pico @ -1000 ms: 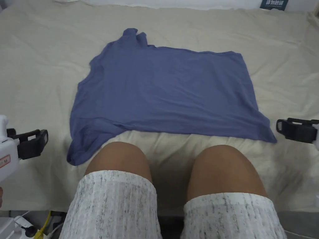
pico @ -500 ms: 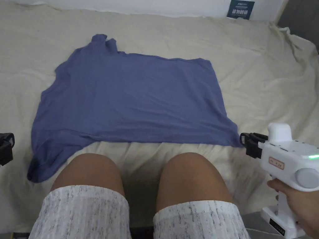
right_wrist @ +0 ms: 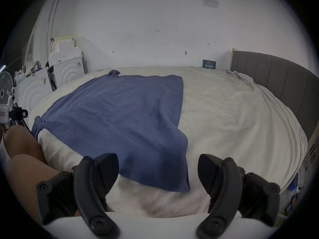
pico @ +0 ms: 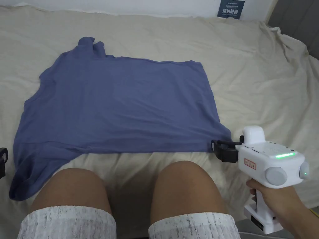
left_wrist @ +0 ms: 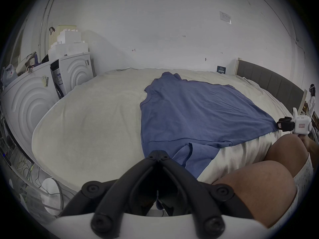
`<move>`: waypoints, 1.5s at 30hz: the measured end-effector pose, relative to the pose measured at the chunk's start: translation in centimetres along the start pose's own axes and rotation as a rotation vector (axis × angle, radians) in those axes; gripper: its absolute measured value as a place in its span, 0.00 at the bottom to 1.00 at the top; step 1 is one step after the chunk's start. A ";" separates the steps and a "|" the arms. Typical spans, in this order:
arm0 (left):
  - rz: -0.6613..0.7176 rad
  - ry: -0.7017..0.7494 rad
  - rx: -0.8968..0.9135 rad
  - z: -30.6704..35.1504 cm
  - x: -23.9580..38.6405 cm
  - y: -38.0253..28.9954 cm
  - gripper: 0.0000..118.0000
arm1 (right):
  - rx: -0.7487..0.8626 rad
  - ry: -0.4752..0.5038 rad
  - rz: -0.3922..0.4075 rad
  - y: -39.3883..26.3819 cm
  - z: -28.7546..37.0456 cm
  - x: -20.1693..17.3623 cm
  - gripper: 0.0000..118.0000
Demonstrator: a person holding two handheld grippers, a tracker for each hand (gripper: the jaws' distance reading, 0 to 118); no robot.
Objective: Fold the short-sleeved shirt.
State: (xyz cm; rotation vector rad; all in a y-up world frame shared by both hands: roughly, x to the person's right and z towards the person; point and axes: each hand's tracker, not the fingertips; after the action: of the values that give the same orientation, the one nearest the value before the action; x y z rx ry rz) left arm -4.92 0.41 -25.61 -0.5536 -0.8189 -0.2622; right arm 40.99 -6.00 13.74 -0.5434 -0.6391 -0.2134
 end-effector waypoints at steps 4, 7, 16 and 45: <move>0.010 -0.003 -0.010 -0.3 -0.2 -0.1 0.00 | -0.039 -0.028 0.002 -0.3 -1.2 0.2 0.58; 0.004 -0.005 -0.018 -0.5 -0.2 -0.2 0.00 | -0.050 -0.024 -0.017 -0.8 -1.7 0.5 0.56; 0.000 -0.015 -0.037 -0.9 -0.1 -0.9 0.00 | -0.031 -0.058 0.029 -0.2 -0.9 0.3 0.04; -0.002 -0.133 -0.141 -4.7 -1.5 -5.8 0.46 | 0.028 0.047 -0.027 4.8 1.6 -3.1 0.04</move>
State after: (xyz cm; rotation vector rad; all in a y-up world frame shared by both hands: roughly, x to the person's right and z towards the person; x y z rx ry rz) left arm -5.47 -7.00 -27.18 -0.7085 -0.9340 -0.2890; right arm 39.45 -1.07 10.91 -0.5017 -0.6028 -0.2420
